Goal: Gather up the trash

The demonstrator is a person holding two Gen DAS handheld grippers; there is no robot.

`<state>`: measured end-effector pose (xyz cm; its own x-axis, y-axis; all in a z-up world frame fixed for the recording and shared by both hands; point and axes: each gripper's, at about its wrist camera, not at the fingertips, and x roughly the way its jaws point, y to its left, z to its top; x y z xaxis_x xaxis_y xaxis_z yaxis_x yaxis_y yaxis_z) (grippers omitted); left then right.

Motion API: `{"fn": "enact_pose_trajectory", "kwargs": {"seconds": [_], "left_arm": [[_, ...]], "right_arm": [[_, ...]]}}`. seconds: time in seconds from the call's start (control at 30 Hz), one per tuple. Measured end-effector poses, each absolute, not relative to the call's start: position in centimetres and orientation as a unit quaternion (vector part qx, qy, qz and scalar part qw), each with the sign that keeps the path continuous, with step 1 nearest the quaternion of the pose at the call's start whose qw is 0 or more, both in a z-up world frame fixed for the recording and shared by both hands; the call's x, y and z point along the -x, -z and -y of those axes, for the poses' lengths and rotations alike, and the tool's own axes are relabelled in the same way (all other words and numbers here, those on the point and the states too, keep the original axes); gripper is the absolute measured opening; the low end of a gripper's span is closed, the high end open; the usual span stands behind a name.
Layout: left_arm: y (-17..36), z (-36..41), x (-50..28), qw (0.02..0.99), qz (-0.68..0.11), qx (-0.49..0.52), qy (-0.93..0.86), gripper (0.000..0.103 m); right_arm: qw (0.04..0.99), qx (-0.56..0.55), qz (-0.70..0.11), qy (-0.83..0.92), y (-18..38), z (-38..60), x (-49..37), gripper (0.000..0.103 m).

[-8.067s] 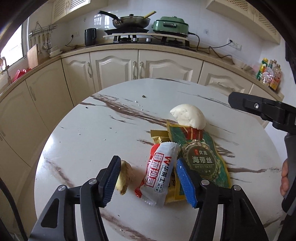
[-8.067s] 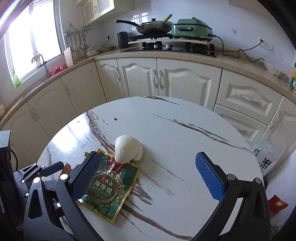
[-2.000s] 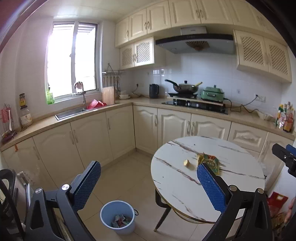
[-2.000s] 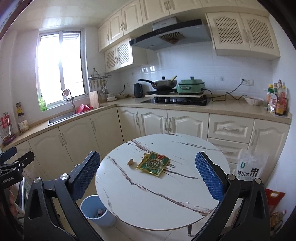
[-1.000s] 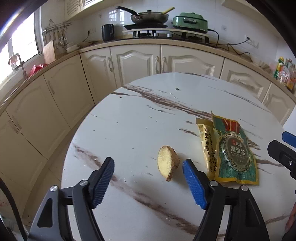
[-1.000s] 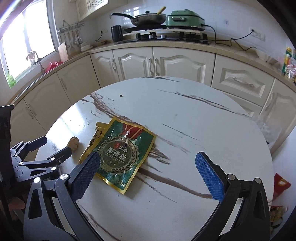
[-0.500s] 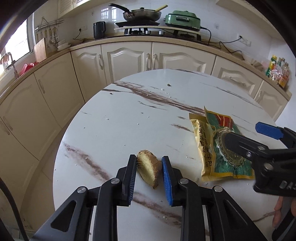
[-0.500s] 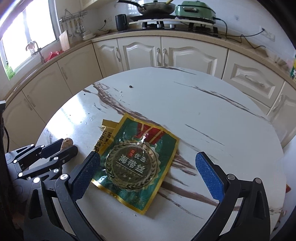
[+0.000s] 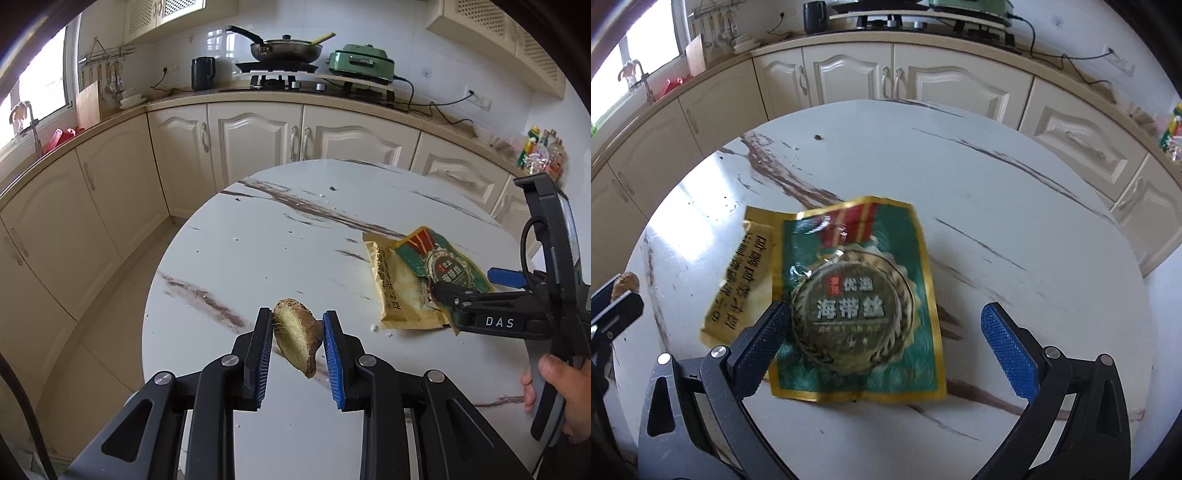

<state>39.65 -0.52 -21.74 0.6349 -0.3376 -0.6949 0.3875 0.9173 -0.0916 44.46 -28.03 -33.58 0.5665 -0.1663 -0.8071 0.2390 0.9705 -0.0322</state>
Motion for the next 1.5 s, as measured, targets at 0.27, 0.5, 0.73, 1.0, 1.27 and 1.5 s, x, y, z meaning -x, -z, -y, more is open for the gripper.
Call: {"fn": "enact_pose_trajectory", "kwargs": {"seconds": [0.27,0.5,0.73,1.0,1.27,1.5], "left_arm": [[20.6,-1.3,-36.2,0.906,-0.370,-0.024,0.203,0.023],[19.5,-2.6,-34.5,0.908,-0.367,-0.021,0.201,0.023],[18.8,-3.0,-33.2,0.908,-0.366,-0.016,0.202,0.023],[17.7,-3.4,-32.7,0.908,-0.363,-0.015,0.207,0.023],[16.8,-3.7,-31.2,0.909,-0.359,-0.018,0.214,0.023],[16.1,-4.3,-29.3,0.911,-0.354,-0.020,0.212,0.023]], "right_arm": [[0.892,-0.028,-0.445,0.076,32.8,29.6,-43.2,0.103],[0.886,0.016,-0.462,0.046,33.7,28.6,-44.9,0.103],[0.891,-0.008,-0.452,0.034,33.4,30.0,-44.2,0.089],[0.898,-0.046,-0.436,0.032,32.4,32.3,-42.3,0.072],[0.901,-0.053,-0.431,0.024,31.9,32.6,-39.9,0.063],[0.896,-0.026,-0.444,-0.001,32.2,30.7,-36.5,0.063]]}}
